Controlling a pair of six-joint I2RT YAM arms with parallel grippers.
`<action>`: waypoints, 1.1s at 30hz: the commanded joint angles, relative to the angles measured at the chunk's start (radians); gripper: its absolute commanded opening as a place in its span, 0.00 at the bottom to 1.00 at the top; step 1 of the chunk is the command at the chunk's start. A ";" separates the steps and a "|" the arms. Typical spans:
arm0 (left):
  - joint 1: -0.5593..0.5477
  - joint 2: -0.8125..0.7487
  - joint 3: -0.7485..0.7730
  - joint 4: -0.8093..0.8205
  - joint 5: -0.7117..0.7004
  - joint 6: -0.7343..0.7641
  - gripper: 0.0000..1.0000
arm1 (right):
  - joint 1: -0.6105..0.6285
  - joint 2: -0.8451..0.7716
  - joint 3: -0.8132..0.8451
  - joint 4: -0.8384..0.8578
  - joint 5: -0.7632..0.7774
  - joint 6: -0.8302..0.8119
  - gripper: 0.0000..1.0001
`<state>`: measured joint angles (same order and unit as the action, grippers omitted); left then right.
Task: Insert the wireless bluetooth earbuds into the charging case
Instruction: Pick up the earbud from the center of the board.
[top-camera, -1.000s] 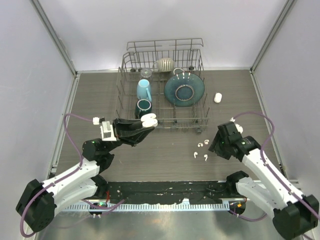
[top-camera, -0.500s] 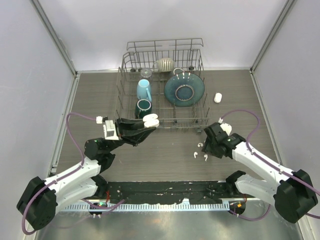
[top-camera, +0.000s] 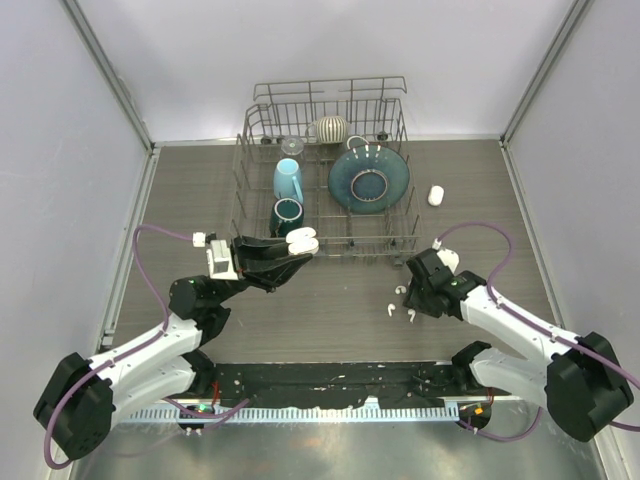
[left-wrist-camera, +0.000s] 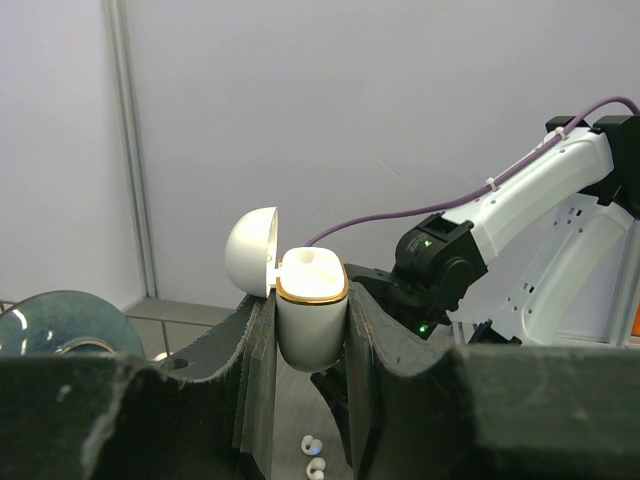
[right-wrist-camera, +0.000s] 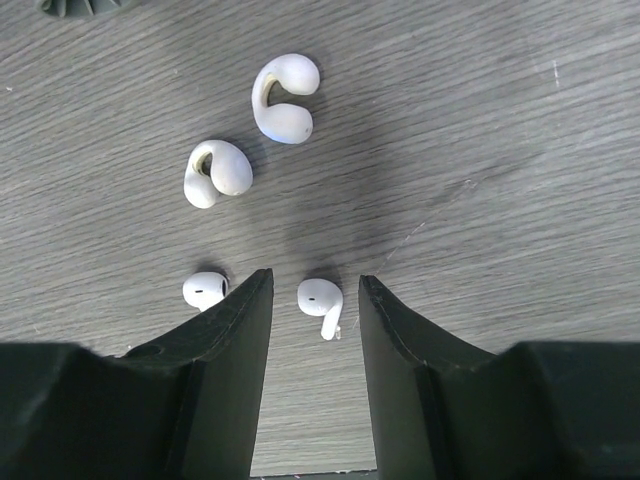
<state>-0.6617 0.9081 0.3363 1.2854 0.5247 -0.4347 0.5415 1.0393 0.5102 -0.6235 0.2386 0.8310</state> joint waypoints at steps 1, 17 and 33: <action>0.001 0.005 0.012 0.054 0.001 0.016 0.00 | 0.005 0.011 -0.007 0.054 0.002 -0.021 0.45; 0.001 0.008 0.017 0.054 0.006 0.014 0.00 | 0.005 0.033 -0.010 0.025 -0.016 -0.001 0.41; 0.001 0.005 0.020 0.037 0.005 0.017 0.00 | 0.008 0.071 -0.001 0.011 -0.033 -0.004 0.44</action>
<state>-0.6617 0.9188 0.3363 1.2846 0.5251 -0.4347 0.5423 1.0912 0.5053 -0.6147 0.2050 0.8223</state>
